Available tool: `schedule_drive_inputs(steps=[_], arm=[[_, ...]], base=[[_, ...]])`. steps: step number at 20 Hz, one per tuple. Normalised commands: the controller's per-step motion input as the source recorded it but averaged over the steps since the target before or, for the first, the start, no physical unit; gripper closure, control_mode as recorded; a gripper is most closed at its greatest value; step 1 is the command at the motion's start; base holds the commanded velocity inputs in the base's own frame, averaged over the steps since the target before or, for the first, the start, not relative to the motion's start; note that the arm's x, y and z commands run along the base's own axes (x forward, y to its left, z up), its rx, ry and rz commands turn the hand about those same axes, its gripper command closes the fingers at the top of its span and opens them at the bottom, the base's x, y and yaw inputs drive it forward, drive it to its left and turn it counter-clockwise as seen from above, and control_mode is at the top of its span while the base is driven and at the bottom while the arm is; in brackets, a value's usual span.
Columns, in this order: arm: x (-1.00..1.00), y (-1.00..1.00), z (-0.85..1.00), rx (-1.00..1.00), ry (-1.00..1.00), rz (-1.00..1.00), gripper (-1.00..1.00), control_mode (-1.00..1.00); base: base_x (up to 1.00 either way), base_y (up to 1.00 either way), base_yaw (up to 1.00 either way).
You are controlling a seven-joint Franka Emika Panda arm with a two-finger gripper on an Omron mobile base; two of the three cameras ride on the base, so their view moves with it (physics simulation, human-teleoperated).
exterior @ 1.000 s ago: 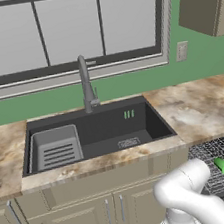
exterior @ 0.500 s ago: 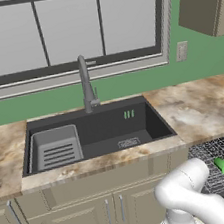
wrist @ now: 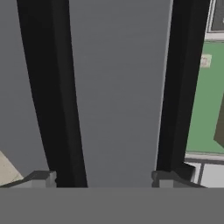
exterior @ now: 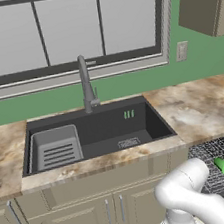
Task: Pick up the cup and bowl from the counter, place them in the dishwasher, and close the dishwasher door.
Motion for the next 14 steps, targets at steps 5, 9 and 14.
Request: schedule_drive_inputs(steps=[5,9,14], arm=[[1.0,0.0,-0.21,-0.08,-0.1,0.06,-1.0,-1.0],[1.0,0.01,-0.24,-0.01,-0.03,0.06,-1.0,-1.0],[1.0,0.02,-0.18,0.0,0.0,0.06,-1.0,-1.0]], base=[[0.0,0.0,0.0],[0.0,0.0,0.0],[0.0,0.0,0.0]])
